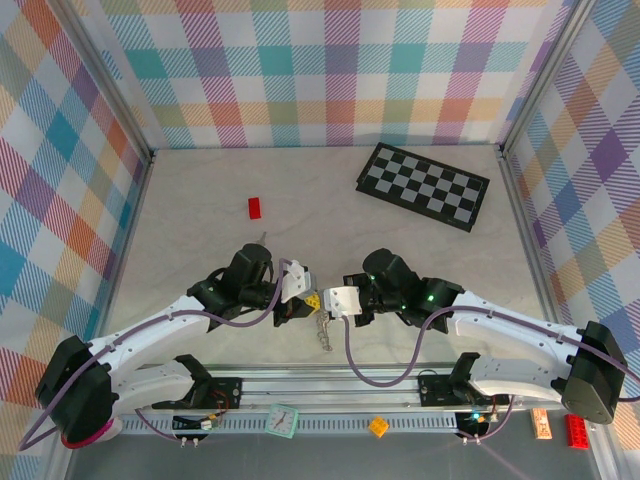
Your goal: Put the keys on the keyring
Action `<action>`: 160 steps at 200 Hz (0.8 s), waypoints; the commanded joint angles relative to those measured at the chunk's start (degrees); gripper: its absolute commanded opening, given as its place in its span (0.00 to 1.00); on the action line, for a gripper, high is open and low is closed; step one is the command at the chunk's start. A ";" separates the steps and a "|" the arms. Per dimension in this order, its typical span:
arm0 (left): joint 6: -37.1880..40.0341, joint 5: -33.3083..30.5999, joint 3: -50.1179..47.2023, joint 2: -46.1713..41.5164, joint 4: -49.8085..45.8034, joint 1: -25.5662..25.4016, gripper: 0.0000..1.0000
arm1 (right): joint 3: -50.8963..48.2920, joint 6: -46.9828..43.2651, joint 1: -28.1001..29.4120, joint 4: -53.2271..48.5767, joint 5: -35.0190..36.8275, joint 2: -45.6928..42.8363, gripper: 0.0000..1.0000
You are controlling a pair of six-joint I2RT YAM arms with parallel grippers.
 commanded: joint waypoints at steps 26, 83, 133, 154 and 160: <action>0.53 1.26 1.75 -0.56 1.06 -0.30 0.00 | -0.22 -0.42 0.42 1.29 0.03 -0.73 0.00; 0.22 0.88 1.84 -0.55 0.92 -0.34 0.00 | 0.10 -0.98 0.57 -1.29 -2.73 -0.43 0.00; -0.26 -0.99 1.84 -0.72 1.14 -0.31 0.00 | 1.07 -1.34 0.78 -4.84 -5.65 -0.26 0.00; -0.56 -1.86 1.84 -0.78 1.41 -0.26 0.00 | 1.45 -1.28 0.86 -6.18 -6.58 -0.17 0.00; -0.54 -2.00 1.84 -0.74 1.37 -0.31 0.00 | 1.49 -1.22 0.88 -6.28 -6.52 -0.08 0.00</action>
